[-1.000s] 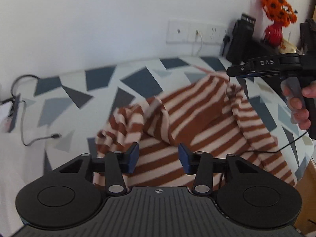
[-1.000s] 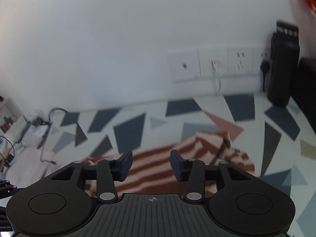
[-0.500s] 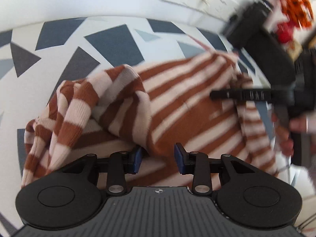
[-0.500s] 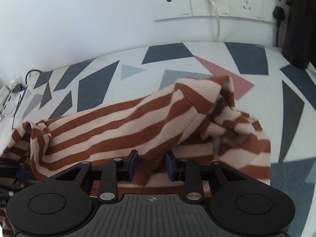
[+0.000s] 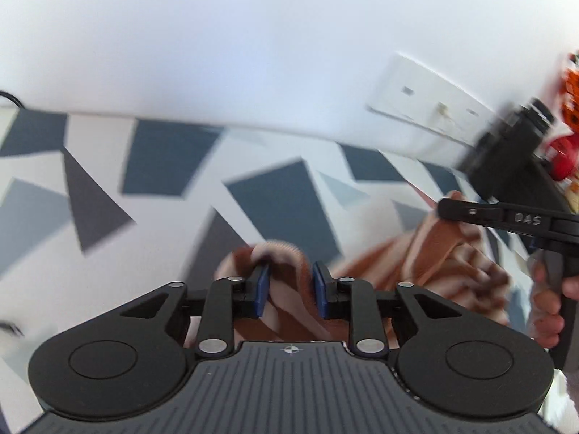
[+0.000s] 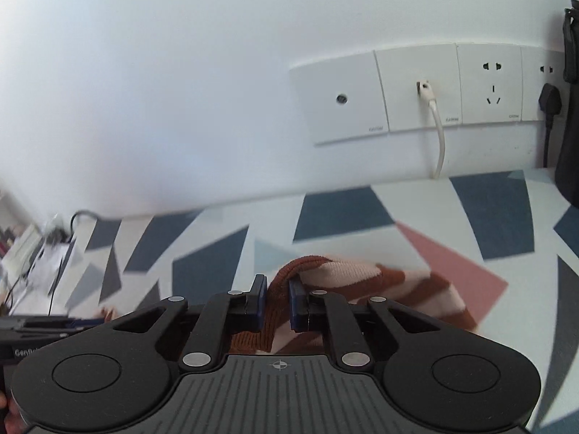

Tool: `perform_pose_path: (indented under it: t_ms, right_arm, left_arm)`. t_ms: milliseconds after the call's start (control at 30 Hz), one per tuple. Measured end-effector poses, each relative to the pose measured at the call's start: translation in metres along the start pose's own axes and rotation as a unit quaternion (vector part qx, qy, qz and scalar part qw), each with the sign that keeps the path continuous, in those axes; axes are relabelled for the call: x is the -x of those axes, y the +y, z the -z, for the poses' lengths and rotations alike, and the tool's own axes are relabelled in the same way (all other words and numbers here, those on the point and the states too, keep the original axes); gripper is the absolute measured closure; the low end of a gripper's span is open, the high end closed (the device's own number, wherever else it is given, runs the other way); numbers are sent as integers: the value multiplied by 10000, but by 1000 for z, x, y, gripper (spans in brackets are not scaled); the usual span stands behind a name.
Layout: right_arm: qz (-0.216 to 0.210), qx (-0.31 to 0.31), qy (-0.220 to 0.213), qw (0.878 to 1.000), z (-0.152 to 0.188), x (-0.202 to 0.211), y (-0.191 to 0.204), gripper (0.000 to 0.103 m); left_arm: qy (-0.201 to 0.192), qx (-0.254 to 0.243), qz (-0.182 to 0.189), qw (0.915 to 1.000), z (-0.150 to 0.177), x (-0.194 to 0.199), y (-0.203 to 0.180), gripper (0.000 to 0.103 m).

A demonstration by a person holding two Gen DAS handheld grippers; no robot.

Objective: Fold clothes

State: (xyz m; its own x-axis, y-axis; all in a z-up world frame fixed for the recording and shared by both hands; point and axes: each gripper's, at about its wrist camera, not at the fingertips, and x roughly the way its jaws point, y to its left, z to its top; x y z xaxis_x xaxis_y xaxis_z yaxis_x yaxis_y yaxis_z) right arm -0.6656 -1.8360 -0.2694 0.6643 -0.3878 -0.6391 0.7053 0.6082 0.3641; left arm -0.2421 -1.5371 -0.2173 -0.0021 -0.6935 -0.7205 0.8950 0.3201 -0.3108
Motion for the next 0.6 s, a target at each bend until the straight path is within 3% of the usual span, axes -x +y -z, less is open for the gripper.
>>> perform_pose_path:
  t_ms: [167, 267, 400, 433, 467, 500, 533, 600]
  right_arm:
    - [375, -62, -190, 9991, -17, -39, -6, 93]
    - [665, -2, -160, 9977, -18, -61, -5, 92]
    - [857, 118, -84, 9962, -8, -78, -3, 73]
    - [844, 151, -120, 9962, -4, -77, -3, 70]
    - [829, 182, -193, 9962, -1, -71, -3, 58]
    - [808, 208, -264, 9962, 3, -65, -4, 46]
    - [749, 206, -317, 9965, 6, -57, -6, 43]
    - [610, 179, -327, 9974, 12, -38, -11, 42]
  left_arm:
    - [-327, -38, -529, 9981, -21, -12, 20, 78]
    - [-353, -64, -666, 9971, -26, -16, 24, 77]
    - [-298, -344, -632, 9970, -26, -9, 20, 68]
    - [-294, -475, -662, 9962, -25, -5, 17, 59]
    - [-307, -605, -705, 9952, -23, 1, 15, 46]
    - [-322, -698, -727, 9944, -20, 7, 13, 40]
    - [-335, -776, -739, 9937, -16, 14, 12, 28]
    - [-256, -764, -766, 9938, -6, 26, 14, 22]
